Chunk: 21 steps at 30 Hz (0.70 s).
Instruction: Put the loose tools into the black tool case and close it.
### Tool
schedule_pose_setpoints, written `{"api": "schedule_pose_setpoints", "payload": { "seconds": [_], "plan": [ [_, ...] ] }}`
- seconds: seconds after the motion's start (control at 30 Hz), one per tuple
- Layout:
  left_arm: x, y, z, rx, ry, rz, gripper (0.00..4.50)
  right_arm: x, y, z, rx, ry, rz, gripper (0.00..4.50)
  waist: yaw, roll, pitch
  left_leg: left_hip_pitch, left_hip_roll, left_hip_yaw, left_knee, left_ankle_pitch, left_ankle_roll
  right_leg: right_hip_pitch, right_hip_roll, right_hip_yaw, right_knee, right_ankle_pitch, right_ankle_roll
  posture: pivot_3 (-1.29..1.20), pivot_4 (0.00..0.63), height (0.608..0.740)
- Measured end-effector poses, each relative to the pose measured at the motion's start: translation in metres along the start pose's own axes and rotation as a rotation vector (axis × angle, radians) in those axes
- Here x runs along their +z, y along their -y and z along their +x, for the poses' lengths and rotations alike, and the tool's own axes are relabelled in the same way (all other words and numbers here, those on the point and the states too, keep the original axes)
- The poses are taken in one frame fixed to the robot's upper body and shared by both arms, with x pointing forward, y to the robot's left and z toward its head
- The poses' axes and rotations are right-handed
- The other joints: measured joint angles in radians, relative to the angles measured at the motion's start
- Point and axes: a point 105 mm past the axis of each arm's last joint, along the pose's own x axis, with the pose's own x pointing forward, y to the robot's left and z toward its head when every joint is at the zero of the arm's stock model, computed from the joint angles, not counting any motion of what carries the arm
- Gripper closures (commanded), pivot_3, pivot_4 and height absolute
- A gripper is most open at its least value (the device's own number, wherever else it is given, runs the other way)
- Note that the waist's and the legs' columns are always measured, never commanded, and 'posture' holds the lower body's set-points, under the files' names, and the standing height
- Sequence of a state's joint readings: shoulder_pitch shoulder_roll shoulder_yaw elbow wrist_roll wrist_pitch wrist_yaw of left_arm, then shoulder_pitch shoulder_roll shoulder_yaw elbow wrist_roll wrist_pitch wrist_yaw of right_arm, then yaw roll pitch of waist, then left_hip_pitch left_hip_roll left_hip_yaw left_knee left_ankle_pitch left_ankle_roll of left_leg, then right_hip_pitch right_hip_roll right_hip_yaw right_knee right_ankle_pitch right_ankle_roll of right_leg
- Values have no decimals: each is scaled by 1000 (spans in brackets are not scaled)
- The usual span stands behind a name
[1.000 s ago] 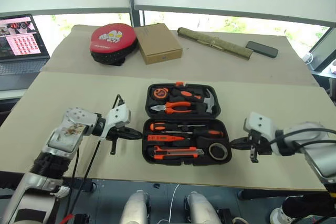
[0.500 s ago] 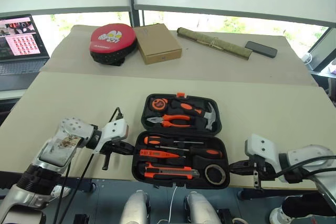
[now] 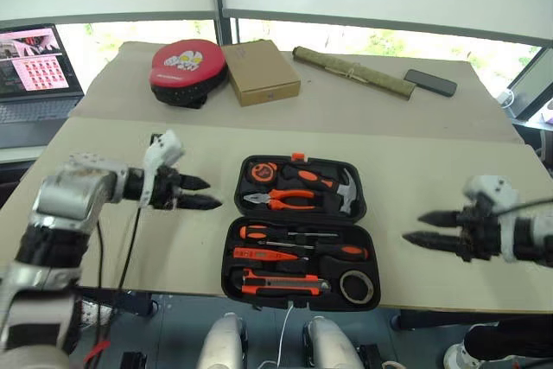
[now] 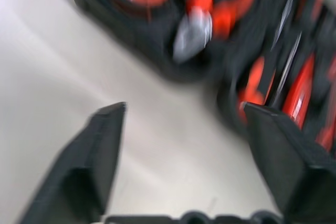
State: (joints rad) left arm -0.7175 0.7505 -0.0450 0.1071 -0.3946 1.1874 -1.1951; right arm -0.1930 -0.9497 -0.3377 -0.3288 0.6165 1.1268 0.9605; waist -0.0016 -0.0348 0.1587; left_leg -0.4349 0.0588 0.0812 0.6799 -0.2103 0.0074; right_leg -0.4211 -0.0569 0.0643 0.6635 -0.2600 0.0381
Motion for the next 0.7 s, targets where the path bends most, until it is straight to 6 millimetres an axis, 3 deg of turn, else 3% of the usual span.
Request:
{"api": "schedule_pose_setpoints", "payload": {
  "seconds": [0.17, 0.3, 0.4, 0.43, 0.53, 0.7],
  "plan": [
    [-7, -14, 21, 76, -19, -240, 291, 11, 3, 32, 29, 11, 181, 914, -14, 0, 0, -3, -1, -2, -1, 0, 0, -3, 0, 0, 0, 0, 0, 0, 150, 740],
    [-5, -21, 36, 102, -20, -299, 291, 22, 11, 57, 7, 12, 270, 914, -13, 0, 0, -4, -3, -3, -1, 0, 0, -3, -1, 0, 1, 0, 0, 0, 150, 740],
    [-5, -23, 38, 106, -13, -276, 291, 17, 16, 69, -25, -22, 292, 914, -12, 0, 0, -4, -4, -3, -2, 0, 0, -4, -2, 0, 0, 0, 0, 0, 150, 740],
    [-5, -23, 38, 104, -13, -269, 528, 16, 15, 72, -24, -31, 294, 868, -12, 0, 0, -4, -4, -3, -2, 0, 0, -3, -2, 0, 1, 0, 0, 0, 150, 740],
    [-9, -24, 39, 107, -28, -252, 1405, 12, 11, 80, -15, -63, 290, 1624, -12, 0, 0, -4, -5, -3, -2, 0, 0, -3, -3, 0, 1, 0, 0, 0, 150, 740],
    [-14, -21, 42, 73, -35, -253, 3124, 10, 11, 81, -23, -74, 289, 3281, -12, 0, 0, -4, -5, -3, -2, 0, 0, -3, -3, 0, 0, 0, 0, 0, 150, 740]
  ]
}}
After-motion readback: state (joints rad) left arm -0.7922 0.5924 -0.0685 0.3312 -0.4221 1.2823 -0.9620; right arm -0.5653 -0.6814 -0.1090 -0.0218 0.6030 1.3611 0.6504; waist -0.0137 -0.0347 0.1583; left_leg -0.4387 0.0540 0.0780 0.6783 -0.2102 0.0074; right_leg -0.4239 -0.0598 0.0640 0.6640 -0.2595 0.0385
